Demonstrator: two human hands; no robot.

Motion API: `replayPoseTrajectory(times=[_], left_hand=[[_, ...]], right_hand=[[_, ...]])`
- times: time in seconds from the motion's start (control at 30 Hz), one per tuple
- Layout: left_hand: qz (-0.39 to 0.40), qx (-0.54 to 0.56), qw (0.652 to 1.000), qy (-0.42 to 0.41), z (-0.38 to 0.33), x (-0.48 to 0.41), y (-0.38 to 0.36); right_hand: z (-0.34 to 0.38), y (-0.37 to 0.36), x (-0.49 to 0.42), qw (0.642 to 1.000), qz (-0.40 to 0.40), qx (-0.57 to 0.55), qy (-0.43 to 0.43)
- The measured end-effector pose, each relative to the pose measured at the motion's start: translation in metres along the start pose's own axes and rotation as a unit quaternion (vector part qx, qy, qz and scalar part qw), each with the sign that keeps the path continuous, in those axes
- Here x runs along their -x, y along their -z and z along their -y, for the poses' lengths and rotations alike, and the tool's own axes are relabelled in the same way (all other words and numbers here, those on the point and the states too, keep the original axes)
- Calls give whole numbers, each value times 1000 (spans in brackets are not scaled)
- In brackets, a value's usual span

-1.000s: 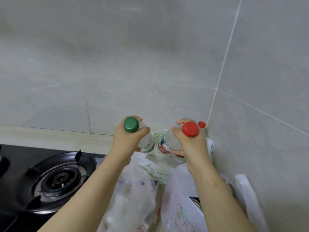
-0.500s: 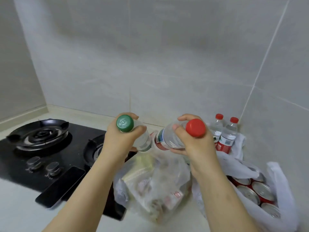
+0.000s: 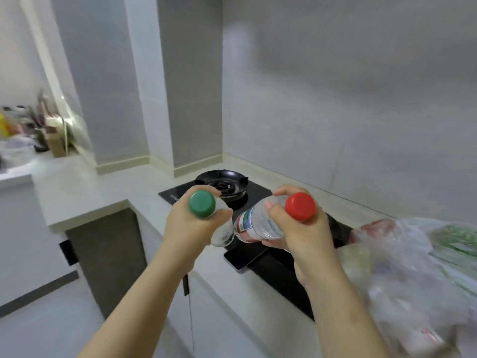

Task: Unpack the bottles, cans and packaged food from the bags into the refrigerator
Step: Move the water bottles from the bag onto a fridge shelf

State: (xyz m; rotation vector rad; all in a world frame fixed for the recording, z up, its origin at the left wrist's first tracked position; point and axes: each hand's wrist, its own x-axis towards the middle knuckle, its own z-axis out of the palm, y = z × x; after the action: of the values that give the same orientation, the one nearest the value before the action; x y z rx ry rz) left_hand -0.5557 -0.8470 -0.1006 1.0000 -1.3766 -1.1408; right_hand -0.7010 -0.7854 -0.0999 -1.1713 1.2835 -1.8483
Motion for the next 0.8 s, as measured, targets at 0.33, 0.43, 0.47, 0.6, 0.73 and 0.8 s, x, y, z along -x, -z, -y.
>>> replayPoseTrajectory(times=[0.33, 0.43, 0.47, 0.6, 0.73, 0.8], left_hand=[[-220, -98, 969, 53, 20, 41, 107], [-293, -101, 948, 76, 21, 66, 117], [-318, -95, 940, 83, 21, 75, 119], [-414, -91, 901, 96, 20, 120, 123], [-513, -101, 847, 96, 17, 178, 124], [-558, -103, 817, 102, 12, 209, 124]], right_hand=[[-37, -102, 13, 963, 256, -21, -83], [-43, -119, 18, 938, 334, -24, -91], [-45, -124, 21, 928, 362, -23, -87], [-47, -140, 40, 877, 471, -35, -93], [-43, -155, 76, 812, 570, -37, -120], [-37, -162, 100, 777, 614, -40, -130]])
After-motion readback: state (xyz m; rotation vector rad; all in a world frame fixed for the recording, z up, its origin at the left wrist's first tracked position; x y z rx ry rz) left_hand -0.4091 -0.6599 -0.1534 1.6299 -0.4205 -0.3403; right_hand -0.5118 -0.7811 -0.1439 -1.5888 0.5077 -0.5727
